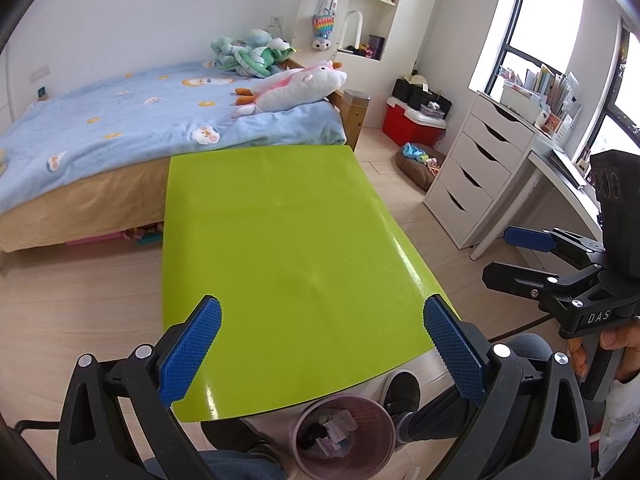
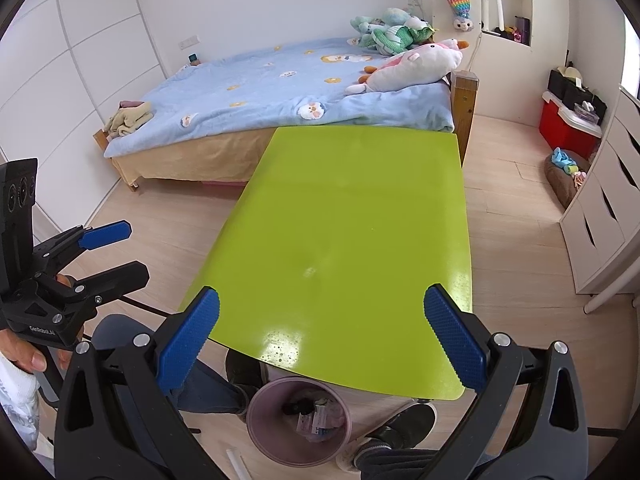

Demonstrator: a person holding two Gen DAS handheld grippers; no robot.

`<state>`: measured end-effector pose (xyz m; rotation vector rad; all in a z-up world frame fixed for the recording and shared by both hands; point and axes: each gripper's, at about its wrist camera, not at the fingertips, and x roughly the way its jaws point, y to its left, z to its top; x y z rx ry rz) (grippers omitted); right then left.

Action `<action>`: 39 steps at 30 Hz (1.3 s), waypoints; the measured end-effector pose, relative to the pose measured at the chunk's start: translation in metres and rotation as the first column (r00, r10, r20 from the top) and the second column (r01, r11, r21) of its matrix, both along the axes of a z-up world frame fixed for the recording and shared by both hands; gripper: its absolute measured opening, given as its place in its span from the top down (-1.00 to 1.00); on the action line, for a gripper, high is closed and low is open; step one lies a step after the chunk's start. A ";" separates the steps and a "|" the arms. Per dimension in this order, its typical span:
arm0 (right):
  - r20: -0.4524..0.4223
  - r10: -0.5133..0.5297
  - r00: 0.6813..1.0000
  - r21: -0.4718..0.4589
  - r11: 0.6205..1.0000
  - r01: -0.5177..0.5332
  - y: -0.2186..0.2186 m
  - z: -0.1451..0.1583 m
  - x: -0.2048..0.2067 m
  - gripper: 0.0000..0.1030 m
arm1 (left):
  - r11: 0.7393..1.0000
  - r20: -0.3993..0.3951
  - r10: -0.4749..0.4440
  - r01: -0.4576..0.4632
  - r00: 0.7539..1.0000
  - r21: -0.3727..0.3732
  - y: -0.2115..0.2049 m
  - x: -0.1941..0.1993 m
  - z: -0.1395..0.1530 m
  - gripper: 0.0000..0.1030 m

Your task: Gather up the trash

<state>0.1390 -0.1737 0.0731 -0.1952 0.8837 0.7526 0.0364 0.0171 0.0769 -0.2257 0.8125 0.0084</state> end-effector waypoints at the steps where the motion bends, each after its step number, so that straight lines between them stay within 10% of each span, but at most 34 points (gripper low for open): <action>1: 0.000 -0.001 1.000 0.001 1.000 0.001 0.000 0.000 0.000 -0.94 | 1.000 0.000 0.000 0.000 1.000 0.000 0.000 0.001 0.001 -0.88; 39: -0.001 0.002 1.000 -0.006 1.000 -0.002 -0.001 -0.001 0.001 -0.94 | 1.000 -0.014 -0.001 0.001 1.000 0.005 0.001 0.002 -0.007 -0.88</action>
